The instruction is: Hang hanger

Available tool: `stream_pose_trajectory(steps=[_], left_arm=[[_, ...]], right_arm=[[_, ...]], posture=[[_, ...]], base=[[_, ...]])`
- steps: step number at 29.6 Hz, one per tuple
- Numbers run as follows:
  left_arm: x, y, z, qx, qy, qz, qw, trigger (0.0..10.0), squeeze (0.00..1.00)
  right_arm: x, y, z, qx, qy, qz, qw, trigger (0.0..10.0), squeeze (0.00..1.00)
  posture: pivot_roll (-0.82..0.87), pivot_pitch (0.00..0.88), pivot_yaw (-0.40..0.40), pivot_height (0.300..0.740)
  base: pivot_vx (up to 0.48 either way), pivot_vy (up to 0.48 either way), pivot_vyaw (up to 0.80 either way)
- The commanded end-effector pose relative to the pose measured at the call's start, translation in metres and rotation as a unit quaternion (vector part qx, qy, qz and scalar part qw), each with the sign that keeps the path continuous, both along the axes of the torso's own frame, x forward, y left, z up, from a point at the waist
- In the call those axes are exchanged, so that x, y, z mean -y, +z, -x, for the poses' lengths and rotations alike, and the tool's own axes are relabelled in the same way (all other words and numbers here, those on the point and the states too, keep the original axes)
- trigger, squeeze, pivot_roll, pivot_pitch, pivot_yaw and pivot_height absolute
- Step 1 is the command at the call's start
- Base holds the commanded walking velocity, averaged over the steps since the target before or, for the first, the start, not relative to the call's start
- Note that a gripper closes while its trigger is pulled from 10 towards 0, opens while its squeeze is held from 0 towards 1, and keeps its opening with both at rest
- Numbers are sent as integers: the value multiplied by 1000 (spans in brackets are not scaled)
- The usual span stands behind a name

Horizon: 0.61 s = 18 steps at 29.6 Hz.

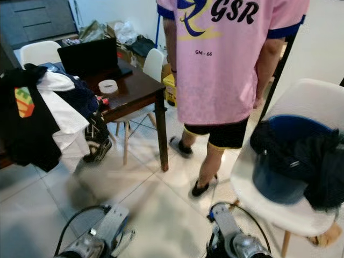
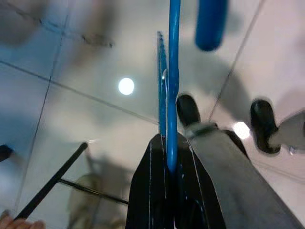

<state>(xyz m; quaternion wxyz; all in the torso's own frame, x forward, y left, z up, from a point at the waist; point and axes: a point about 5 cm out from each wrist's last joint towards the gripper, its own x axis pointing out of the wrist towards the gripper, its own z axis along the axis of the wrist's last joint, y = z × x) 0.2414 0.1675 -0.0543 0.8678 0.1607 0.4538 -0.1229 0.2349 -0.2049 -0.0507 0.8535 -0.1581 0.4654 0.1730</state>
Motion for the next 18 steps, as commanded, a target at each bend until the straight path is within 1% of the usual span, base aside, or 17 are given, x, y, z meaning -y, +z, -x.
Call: stream_pose_trajectory(steps=[1, 5, 10, 18], left_arm=[[-2, -3, 5, -10, -2, -6, 1000, 10000, 0], [-3, -4, 6, -10, 5, -5, 1000, 10000, 0], [-2, -5, 7, -12, 17, 8, 1000, 10000, 0], [-3, -4, 7, -11, 19, 9, 1000, 10000, 0]], right_arm=[[-3, -2, 3, -3, 3, -4, 1000, 10000, 0], [-2, -2, 3, 3, -9, -5, 1000, 10000, 0], [-2, -3, 3, 8, -16, -4, 1000, 10000, 0], [-3, -2, 3, 9, -14, -7, 1000, 10000, 0]], posture=[[47, 0, -39, 740], [48, 0, -39, 740], [49, 0, -38, 740], [50, 0, -36, 740]], base=[[0, 0, 794], [0, 0, 723], [0, 0, 0], [340, 0, 0]])
